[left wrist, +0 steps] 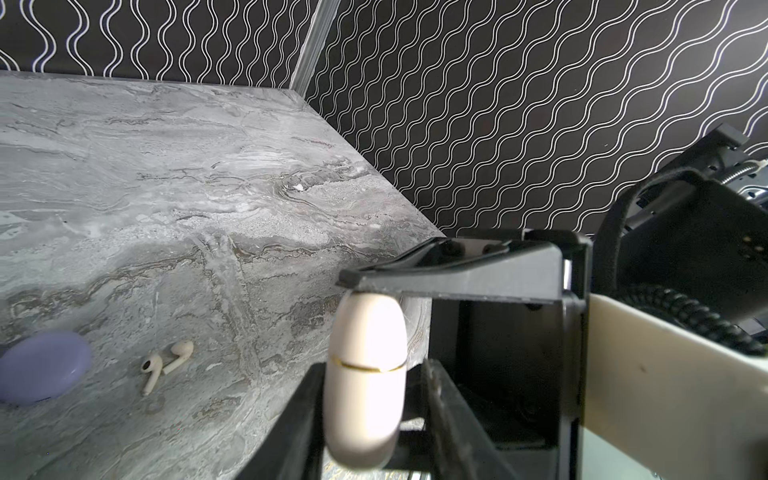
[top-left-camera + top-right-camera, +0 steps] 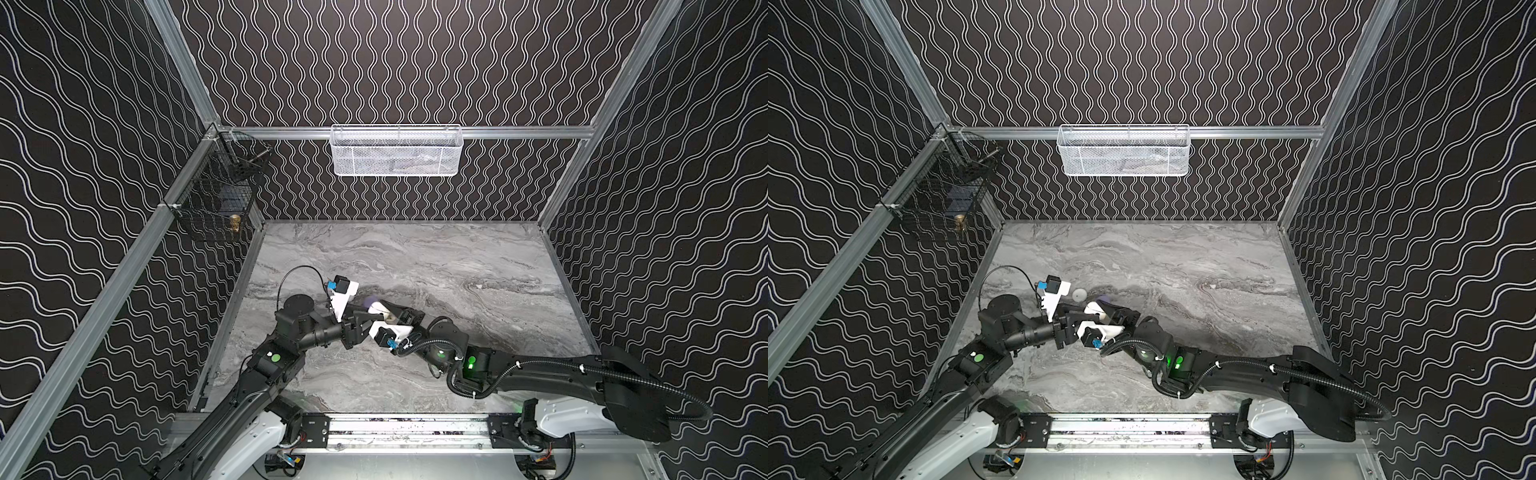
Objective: Insert the wireless bluetooth earbuds into the charging case
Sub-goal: 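Lift the cream case with the right gripper and pass it into the left gripper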
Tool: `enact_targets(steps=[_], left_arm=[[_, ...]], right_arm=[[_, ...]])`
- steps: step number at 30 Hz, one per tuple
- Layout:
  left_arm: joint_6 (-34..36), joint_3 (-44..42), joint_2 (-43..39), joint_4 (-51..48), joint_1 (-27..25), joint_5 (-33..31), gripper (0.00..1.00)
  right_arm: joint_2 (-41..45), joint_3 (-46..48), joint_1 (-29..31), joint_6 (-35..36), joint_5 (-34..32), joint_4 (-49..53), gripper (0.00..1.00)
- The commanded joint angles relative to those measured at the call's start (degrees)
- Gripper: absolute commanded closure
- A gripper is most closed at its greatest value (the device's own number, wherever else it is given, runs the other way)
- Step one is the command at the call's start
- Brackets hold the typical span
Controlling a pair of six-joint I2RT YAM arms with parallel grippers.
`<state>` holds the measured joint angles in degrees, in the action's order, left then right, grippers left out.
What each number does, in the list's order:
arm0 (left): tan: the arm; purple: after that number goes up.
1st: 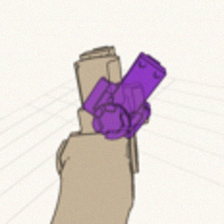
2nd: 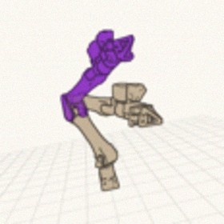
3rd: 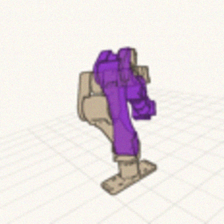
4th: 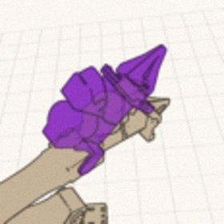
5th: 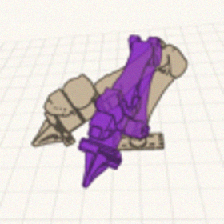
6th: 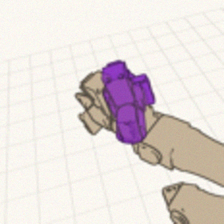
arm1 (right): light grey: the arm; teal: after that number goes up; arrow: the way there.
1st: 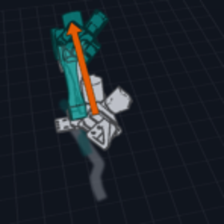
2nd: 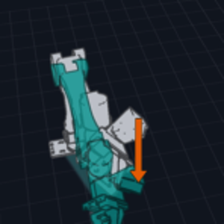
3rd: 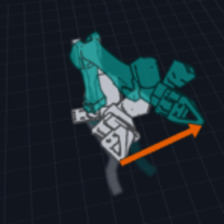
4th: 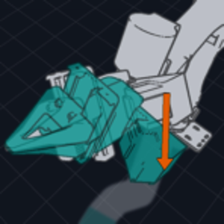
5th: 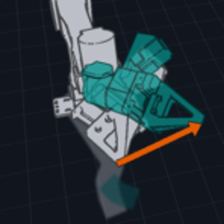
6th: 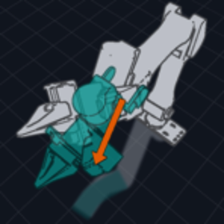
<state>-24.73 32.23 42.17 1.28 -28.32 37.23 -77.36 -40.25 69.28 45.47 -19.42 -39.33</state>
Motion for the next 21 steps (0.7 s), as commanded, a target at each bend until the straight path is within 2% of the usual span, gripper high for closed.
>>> enact_targets(steps=[1, 6, 8, 15, 21], left_arm=[[0.82, 0.00, -0.15, 1.04, -0.32, 1.76, 0.64], [0.82, -0.08, 0.18, 1.69, -0.41, 2.01, 0.74], [0.81, -0.34, 0.45, 2.10, -0.40, 2.30, 0.74], [0.25, -0.32, 0.19, 3.07, -0.35, 3.30, 0.68], [0.03, -0.63, -0.26, 3.76, -0.45, 3.83, 0.70]], right_arm=[[0.47, -0.63, 0.07, -1.08, 0.53, -1.36, 0.86], [1.93, -0.01, 0.05, -2.19, 2.51, -0.44, 0.84], [2.51, 0.17, 0.03, -2.84, 3.89, 0.27, 0.83], [2.66, 0.17, 0.07, -3.54, 5.42, 0.66, 0.82], [2.31, -0.09, 0.07, -3.48, 4.45, 0.45, 0.82]])
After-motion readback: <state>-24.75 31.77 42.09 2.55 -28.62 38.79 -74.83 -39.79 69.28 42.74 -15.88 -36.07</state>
